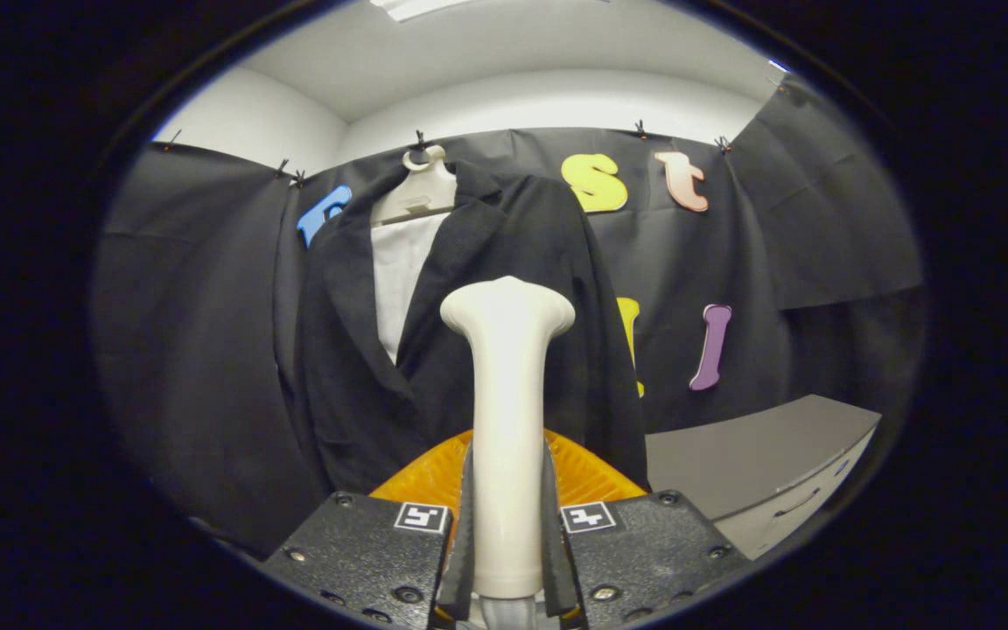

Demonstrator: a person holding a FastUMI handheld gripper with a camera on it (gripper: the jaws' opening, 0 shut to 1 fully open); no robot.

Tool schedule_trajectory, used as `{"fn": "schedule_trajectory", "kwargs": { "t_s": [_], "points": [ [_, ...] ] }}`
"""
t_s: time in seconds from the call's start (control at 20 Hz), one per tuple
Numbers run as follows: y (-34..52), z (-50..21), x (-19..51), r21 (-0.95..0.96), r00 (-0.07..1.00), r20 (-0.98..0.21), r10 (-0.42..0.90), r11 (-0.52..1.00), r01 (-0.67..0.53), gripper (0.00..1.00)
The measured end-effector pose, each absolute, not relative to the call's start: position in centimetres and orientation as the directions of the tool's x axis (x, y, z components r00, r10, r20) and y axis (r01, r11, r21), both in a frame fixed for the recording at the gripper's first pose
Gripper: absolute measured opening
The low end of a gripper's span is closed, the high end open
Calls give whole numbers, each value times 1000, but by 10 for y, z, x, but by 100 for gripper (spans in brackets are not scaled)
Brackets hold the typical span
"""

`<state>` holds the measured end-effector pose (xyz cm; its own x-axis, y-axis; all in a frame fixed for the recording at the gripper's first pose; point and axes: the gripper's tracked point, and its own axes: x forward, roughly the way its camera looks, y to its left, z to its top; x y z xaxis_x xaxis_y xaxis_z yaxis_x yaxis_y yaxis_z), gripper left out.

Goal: Iron the clothes twice with a garment steamer, once on the left side and once on the right side.

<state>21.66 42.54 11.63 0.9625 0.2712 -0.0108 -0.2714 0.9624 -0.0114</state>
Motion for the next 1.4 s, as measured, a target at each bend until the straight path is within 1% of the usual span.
{"fn": "schedule_trajectory", "kwargs": {
  "t_s": [0.2, 0.7, 1.4],
  "points": [
    [426, 99, 206, -27, 960, -39, 276, 961, -277, 34],
    [423, 45, 181, -59, 945, -152, 291, 951, -302, 34],
    [392, -36, 151, -112, 912, -308, 270, 942, -316, 34]
  ]
}}
